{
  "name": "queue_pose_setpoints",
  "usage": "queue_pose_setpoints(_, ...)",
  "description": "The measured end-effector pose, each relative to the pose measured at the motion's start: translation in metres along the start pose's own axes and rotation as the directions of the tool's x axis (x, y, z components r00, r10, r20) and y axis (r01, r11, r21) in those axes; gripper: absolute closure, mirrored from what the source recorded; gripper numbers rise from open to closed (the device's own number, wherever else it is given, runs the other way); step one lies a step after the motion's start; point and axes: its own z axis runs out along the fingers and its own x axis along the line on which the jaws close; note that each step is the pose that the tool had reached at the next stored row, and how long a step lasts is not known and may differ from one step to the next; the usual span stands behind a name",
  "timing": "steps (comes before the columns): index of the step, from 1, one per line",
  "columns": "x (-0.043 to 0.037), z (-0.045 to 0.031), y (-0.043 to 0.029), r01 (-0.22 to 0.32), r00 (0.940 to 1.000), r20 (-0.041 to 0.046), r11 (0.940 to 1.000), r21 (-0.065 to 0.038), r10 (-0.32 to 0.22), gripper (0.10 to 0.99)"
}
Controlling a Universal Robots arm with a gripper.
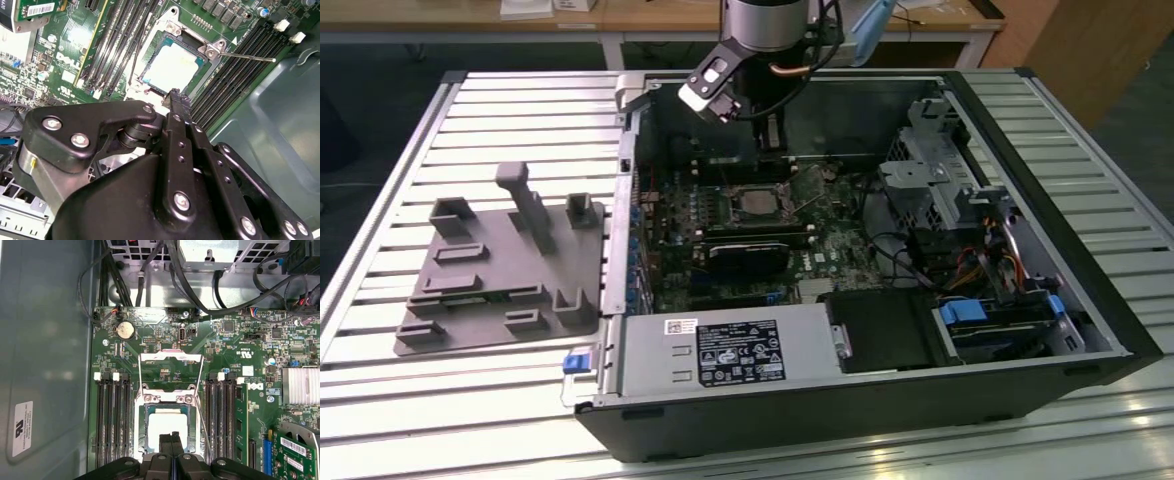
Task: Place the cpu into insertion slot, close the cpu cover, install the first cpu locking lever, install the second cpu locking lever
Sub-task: 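Close the cpu cover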
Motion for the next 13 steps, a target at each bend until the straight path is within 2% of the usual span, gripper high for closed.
queue_pose_setpoints(5, 0.0000, -0.0004, 0.0000, 0.000, 1.0000, 0.0000, 1.0000, 0.000, 0.000, 0.984)
queue_pose_setpoints(8, 0.0000, -0.0002, 0.0025, 0.000, 1.0000, 0.0001, 1.0000, 0.001, 0.000, 0.984)
queue_pose_setpoints(13, 0.0001, 0.0007, 0.0150, 0.000, 1.0000, 0.0000, 1.0000, 0.006, 0.000, 0.984)
